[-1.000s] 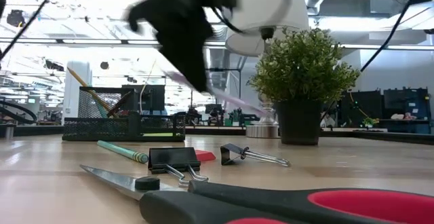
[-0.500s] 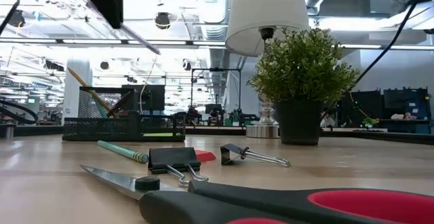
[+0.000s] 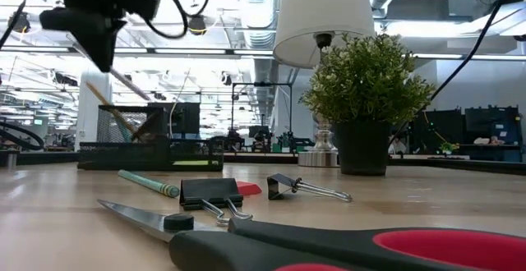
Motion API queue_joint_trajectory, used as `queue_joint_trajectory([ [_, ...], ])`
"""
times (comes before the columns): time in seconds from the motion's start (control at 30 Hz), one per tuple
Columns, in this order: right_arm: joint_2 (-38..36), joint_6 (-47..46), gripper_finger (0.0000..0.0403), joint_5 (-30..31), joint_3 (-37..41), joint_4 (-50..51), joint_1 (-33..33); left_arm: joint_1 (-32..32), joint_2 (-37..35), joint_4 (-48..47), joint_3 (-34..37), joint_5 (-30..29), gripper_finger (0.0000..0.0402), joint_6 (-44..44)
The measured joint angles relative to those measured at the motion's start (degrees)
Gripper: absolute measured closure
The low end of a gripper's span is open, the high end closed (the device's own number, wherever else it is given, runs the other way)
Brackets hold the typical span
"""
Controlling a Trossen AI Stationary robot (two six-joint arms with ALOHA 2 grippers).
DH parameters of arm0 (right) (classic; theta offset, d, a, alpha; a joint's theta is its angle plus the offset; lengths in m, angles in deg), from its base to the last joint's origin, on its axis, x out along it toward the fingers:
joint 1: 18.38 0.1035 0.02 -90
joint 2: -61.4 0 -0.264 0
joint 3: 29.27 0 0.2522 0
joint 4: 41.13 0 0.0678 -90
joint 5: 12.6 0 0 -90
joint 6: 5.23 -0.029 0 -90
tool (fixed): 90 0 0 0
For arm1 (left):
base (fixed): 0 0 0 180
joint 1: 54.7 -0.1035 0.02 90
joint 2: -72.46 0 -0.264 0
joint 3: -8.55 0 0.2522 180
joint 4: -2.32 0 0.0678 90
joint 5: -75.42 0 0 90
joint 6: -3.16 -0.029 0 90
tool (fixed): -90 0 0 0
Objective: Pick and place office supplies into organizer
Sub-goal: Put the purple pen into the black desk organizer
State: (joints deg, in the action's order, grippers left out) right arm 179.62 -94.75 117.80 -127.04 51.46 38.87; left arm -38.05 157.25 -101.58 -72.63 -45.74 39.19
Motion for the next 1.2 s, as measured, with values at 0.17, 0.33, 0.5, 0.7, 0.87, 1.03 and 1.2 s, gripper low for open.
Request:
queue_joint_trajectory([
  [0.17,0.0,0.0,0.0269,0.0,0.0,0.0,-0.6,0.3,-6.3,0.1,0.0,-0.8,0.0378,3.1],
  [0.33,0.0,0.0,0.0270,0.0,0.0,-0.1,-1.6,-2.6,-6.4,0.1,0.0,-0.4,0.0378,-1.5],
  [0.5,0.0,0.0,0.0269,0.0,0.0,0.0,-2.7,-8.0,-2.3,0.1,0.0,0.5,0.0378,-9.8],
  [0.7,0.0,1.6,0.0273,0.0,0.0,0.1,-3.5,-12.4,2.9,0.1,0.0,3.7,0.0378,-21.9],
  [0.87,0.0,1.6,0.0275,0.0,0.0,0.1,-3.7,-14.3,7.8,0.2,0.0,2.8,0.0378,-31.9],
  [1.03,0.0,1.6,0.0275,0.0,0.0,0.1,-3.7,-15.9,12.7,0.1,-0.2,-3.2,0.0378,-33.7],
  [1.2,0.0,1.6,0.0275,0.0,0.0,0.1,-3.7,-16.2,16.3,0.5,-2.6,-3.7,0.0347,-33.5],
])
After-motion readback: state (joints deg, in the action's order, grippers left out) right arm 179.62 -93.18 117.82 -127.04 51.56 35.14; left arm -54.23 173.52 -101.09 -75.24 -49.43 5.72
